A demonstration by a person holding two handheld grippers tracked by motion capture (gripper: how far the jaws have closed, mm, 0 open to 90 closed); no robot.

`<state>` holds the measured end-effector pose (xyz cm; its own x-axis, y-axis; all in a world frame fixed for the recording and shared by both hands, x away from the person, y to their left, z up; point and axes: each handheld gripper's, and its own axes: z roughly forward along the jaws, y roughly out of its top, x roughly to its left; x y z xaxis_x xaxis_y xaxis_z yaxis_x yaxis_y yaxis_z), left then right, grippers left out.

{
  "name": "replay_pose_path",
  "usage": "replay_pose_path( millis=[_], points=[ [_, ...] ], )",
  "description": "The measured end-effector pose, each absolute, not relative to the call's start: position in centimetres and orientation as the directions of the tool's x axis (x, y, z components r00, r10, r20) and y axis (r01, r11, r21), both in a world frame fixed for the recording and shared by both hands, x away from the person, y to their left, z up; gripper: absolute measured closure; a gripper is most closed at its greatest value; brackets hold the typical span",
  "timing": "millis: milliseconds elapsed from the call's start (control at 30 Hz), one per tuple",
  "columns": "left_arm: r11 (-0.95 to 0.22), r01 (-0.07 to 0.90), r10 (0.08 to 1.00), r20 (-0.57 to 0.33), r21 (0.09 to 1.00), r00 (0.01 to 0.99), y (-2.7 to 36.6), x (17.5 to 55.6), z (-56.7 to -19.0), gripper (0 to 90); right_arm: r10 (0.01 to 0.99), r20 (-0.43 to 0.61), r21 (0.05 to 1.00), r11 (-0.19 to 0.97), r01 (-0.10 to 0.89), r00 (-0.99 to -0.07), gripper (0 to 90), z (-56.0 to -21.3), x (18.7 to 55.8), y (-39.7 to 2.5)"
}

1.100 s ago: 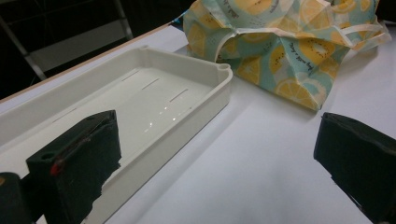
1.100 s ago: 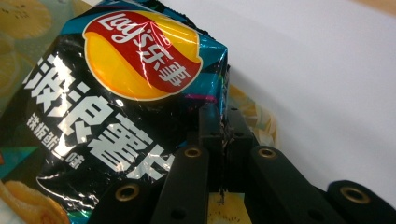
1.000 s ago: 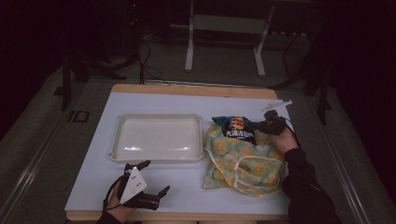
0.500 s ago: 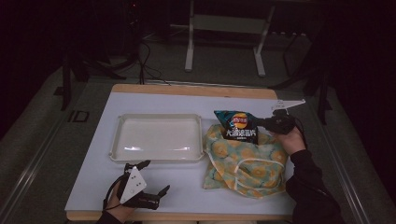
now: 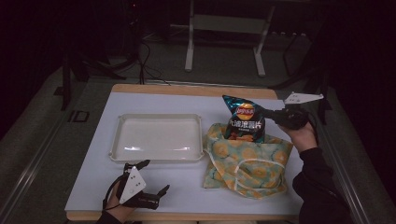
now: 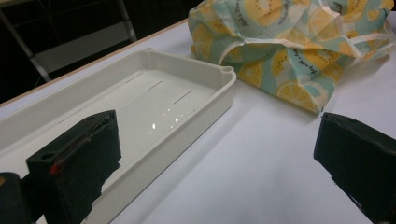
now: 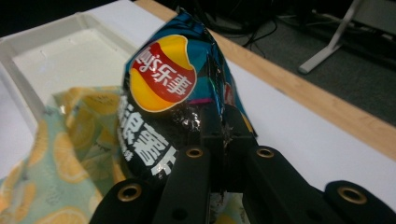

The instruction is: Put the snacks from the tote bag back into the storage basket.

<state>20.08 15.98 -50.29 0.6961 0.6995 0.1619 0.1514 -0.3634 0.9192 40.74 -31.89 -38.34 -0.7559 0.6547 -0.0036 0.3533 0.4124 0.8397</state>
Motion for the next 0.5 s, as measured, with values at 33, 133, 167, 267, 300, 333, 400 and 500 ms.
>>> replay_pose_path(
  millis=[33,133,167,267,300,333,400,500],
  points=[
    [-0.364,0.151,0.699,0.162,0.919,0.696,16.0,20.1,-50.3,1.1,0.656,-0.015,0.841,0.417,0.345,-0.754,90.0,-37.9,40.6,-32.0],
    [-0.363,0.151,0.700,0.162,0.919,0.696,16.0,20.1,-50.3,1.1,0.665,-0.029,0.845,0.415,0.338,-0.746,90.0,-36.9,40.4,-32.3],
    [-0.363,0.151,0.700,0.162,0.919,0.695,16.0,20.1,-50.3,1.1,0.668,-0.031,0.847,0.413,0.335,-0.743,90.0,-36.4,40.4,-32.4],
    [-0.361,0.151,0.701,0.161,0.920,0.694,16.0,20.0,-50.3,1.1,0.675,-0.046,0.854,0.409,0.322,-0.736,90.0,-35.1,40.2,-32.7],
    [-0.361,0.151,0.702,0.161,0.920,0.694,16.0,20.0,-50.3,1.1,0.678,-0.056,0.856,0.411,0.315,-0.733,90.0,-34.6,40.1,-32.7],
    [-0.361,0.151,0.702,0.162,0.920,0.694,16.0,20.0,-50.3,1.1,0.681,-0.062,0.859,0.409,0.308,-0.730,90.0,-34.1,40.0,-32.8],
    [-0.361,0.150,0.703,0.162,0.920,0.693,16.0,20.0,-50.2,1.1,0.684,-0.071,0.865,0.404,0.297,-0.726,90.0,-33.1,39.9,-32.9],
    [-0.359,0.151,0.703,0.161,0.921,0.693,16.0,20.0,-50.2,1.1,0.692,-0.089,0.874,0.400,0.278,-0.716,90.0,-31.5,39.8,-33.0]
  ],
)
